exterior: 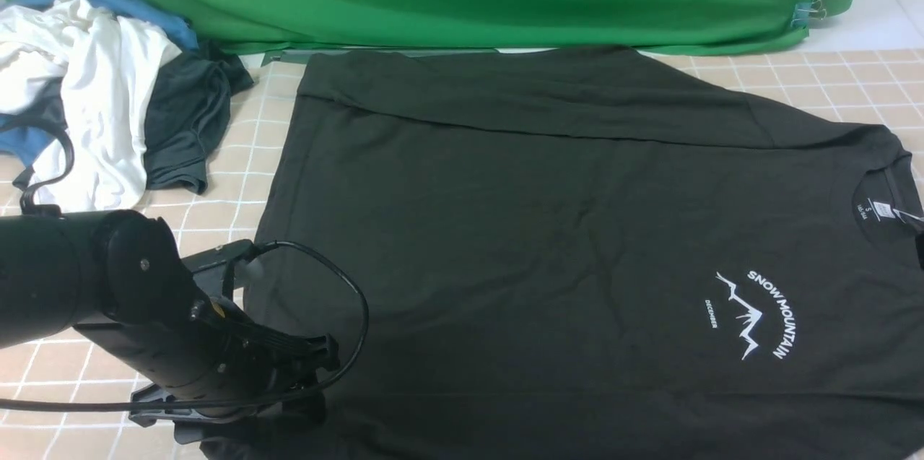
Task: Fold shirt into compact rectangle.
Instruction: 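Grasp the left edge of the dark T-shirt lying flat on the table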
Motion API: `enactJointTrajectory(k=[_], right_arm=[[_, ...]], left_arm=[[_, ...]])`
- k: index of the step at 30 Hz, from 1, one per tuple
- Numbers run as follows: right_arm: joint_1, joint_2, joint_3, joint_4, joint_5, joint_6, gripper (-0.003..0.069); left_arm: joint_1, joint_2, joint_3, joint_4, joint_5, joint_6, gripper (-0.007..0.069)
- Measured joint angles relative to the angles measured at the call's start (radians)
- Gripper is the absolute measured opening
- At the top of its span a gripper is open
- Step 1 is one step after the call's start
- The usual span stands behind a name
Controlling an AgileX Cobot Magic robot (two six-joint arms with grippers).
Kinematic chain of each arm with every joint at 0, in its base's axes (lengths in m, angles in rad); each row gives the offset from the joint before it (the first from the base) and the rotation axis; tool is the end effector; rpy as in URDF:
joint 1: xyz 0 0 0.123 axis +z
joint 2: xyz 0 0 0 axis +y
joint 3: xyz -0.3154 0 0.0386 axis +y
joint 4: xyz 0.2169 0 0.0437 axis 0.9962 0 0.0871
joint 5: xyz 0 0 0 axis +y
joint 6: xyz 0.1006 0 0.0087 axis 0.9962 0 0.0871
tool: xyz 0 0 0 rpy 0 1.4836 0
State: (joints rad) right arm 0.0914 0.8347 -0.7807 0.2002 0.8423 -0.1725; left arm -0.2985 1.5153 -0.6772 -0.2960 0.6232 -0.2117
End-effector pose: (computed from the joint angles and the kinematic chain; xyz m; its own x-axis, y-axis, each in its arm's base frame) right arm 0.1036 0.0246 0.3430 -0.7058 -0.1026 -0.7009 -0.2204 0.9721 0.0796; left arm 0.2052 -0.0812 0.2109 -0.9811 -0.1507 -0.1210 -0.1177 0.9626 -0.2441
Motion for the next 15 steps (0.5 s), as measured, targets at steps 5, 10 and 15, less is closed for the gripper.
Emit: enactJointTrajectory(k=[5, 10, 15], right_arm=[[0.0, 0.0, 0.0, 0.002, -0.012, 0.0, 0.0244], [0.0, 0.0, 0.0, 0.002, -0.014, 0.0, 0.0244], [0.0, 0.0, 0.0, 0.002, -0.014, 0.0, 0.0244]], left_arm=[[0.0, 0.0, 0.0, -0.052, 0.001, 0.037, 0.0412], [0.0, 0.0, 0.0, -0.077, 0.037, 0.057, 0.0323], [0.0, 0.0, 0.0, -0.078, 0.037, 0.058, 0.0262]])
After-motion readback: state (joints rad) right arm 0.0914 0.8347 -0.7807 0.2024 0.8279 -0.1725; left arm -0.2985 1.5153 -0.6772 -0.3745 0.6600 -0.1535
